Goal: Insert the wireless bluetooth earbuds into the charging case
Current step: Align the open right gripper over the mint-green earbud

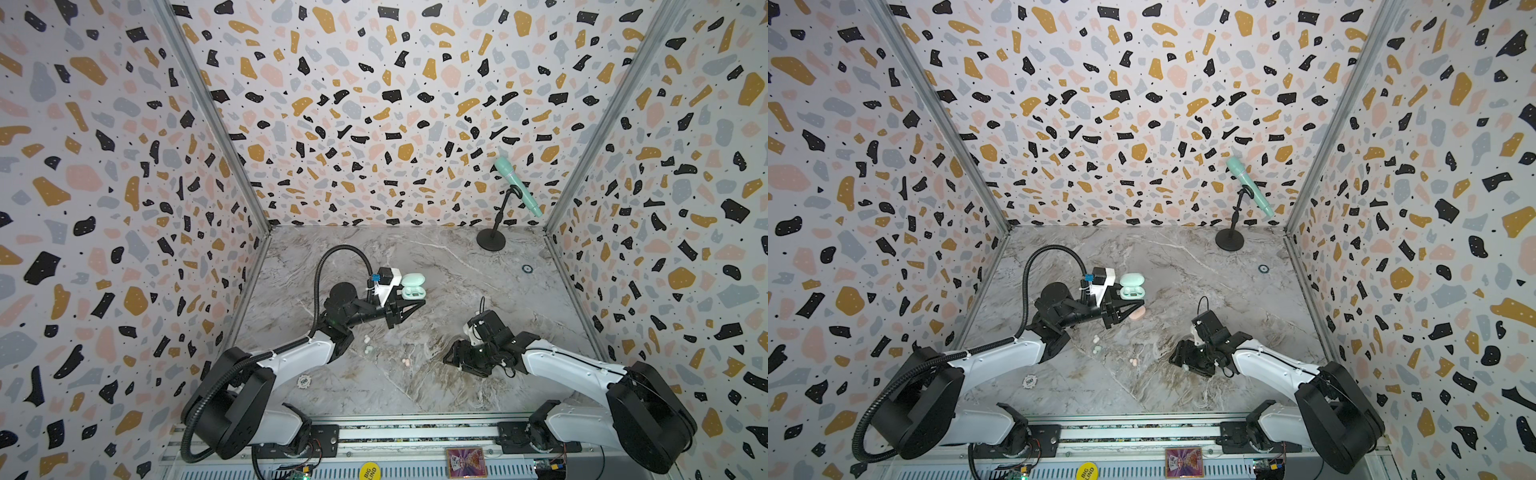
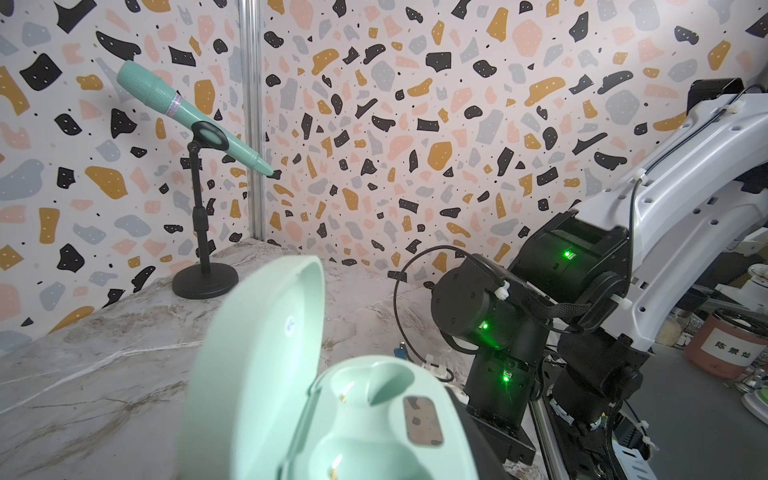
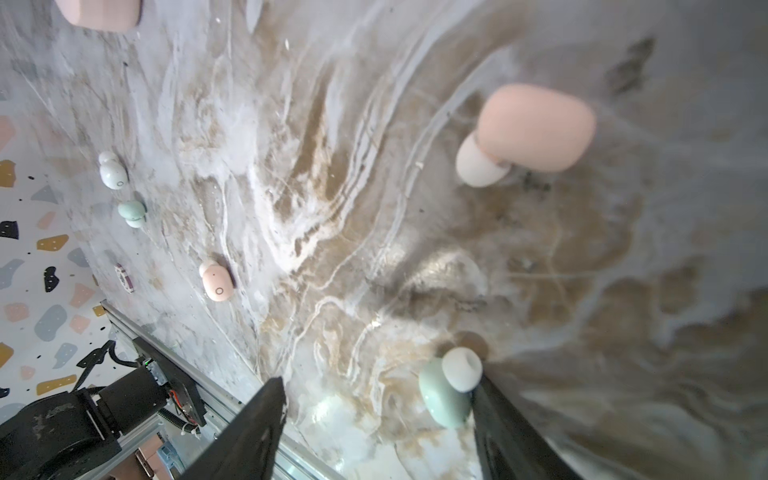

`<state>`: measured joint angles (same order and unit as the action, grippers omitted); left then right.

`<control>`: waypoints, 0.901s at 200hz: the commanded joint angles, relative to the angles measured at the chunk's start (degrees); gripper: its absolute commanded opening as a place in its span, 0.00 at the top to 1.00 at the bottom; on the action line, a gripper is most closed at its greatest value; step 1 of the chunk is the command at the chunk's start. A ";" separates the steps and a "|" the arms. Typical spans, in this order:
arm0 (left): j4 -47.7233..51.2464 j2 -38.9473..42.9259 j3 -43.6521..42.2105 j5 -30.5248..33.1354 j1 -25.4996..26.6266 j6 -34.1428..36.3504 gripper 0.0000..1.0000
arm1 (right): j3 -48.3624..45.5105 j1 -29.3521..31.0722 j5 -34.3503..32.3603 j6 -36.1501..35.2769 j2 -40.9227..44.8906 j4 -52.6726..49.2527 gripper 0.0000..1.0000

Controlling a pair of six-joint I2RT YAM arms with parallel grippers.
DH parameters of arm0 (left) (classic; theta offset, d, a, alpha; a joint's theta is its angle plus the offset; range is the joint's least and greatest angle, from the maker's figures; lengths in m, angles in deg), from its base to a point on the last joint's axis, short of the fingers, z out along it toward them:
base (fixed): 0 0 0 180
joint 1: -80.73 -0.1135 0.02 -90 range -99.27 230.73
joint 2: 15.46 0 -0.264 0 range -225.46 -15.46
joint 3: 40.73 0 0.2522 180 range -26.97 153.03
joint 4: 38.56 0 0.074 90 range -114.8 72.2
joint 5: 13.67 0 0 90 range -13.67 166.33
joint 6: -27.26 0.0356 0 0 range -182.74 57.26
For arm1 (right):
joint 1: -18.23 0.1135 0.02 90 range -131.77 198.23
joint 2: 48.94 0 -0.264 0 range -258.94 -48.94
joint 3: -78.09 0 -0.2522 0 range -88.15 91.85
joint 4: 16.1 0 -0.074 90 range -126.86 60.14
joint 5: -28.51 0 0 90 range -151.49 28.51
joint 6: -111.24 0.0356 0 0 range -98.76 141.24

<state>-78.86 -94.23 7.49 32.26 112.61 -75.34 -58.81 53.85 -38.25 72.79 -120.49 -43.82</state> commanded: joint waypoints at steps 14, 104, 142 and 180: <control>-2.15 1.26 -0.36 0.13 -0.31 0.90 0.59 | 4.73 1.21 1.54 1.34 -1.36 2.51 0.27; -1.68 1.42 -0.18 0.22 -0.33 1.19 0.59 | 9.28 2.31 -1.11 -0.62 -1.64 -3.62 0.26; -1.84 1.38 -0.10 0.15 -0.31 1.02 0.58 | 6.94 2.43 -2.78 0.01 -0.73 -5.97 0.27; -1.90 1.40 -0.13 0.22 -0.30 0.98 0.58 | 4.51 2.58 -1.92 1.36 -1.12 -3.92 0.25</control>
<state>-78.82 -94.20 7.49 32.50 112.61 -75.19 -52.97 56.05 -39.73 73.34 -122.41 -46.88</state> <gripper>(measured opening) 0.428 0.744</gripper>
